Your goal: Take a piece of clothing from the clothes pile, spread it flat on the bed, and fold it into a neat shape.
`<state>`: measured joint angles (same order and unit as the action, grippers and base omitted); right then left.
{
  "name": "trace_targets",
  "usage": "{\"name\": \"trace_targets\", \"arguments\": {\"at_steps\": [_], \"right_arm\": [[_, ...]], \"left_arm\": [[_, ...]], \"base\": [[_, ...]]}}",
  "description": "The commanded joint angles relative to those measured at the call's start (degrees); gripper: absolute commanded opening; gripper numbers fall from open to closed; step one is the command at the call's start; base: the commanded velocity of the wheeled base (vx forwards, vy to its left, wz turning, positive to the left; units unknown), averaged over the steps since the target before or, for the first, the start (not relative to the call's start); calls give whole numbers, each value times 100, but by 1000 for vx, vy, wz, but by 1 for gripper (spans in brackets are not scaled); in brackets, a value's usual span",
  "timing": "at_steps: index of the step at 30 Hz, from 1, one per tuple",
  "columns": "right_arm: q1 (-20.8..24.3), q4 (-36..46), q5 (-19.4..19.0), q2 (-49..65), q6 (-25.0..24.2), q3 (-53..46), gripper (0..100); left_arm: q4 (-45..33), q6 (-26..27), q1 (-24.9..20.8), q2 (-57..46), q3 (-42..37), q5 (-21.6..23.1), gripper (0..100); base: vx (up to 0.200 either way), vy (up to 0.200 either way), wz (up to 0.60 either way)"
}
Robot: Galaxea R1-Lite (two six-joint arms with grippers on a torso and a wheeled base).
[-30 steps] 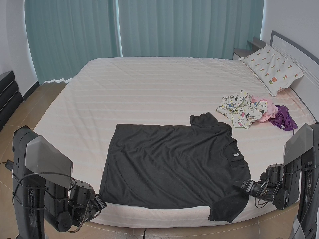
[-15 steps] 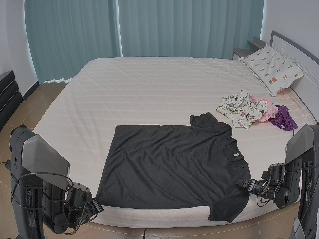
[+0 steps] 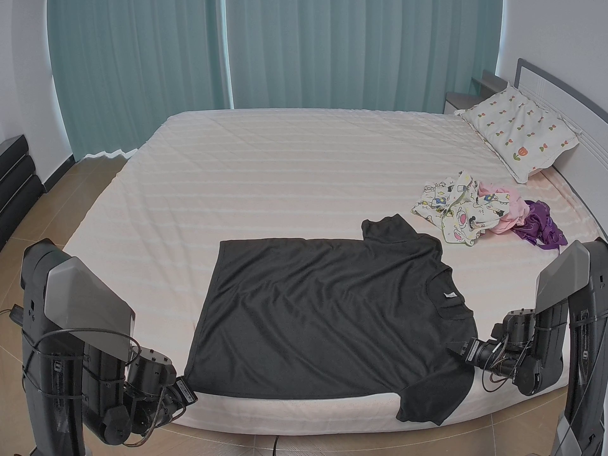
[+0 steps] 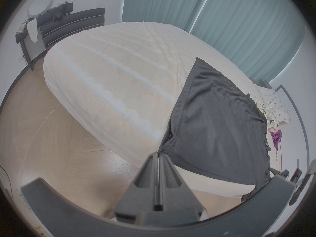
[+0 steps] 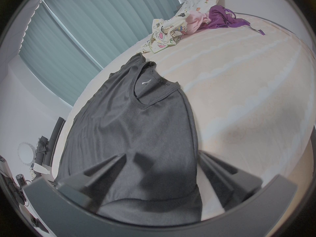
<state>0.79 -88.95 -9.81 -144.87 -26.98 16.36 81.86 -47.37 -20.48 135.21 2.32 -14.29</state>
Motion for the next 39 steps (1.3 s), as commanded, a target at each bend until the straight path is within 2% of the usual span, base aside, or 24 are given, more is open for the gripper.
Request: {"name": "trace_targets", "arguments": {"at_steps": [1,7,14,23,24,29,34,39], "right_arm": [[-9,-61,-3,-59,0,183,0],[-106,27,-3,64,8,860,0],[-62,1056,-47,390,272,1880,0],[88,1609,-29,346,448,2600,0],[88,1627,-29,337,448,2644,100],[88,1644,-29,223,439,2662,100],[-132,1504,-21,284,395,2275,100],[-431,1117,-65,697,351,1291,100]], "left_arm": [[5,-35,114,32,94,22,0],[5,-290,150,59,278,58,0],[5,-624,158,59,472,242,0],[5,-615,150,94,489,251,0],[5,-615,150,94,489,251,0],[5,-615,150,102,489,251,0],[5,-615,141,111,480,251,0],[5,-615,141,111,480,260,0]], "base": [[0,0,0],[0,0,0],[0,0,0],[0,0,0],[0,0,0],[0,0,0],[0,0,0],[0,0,0]]}}
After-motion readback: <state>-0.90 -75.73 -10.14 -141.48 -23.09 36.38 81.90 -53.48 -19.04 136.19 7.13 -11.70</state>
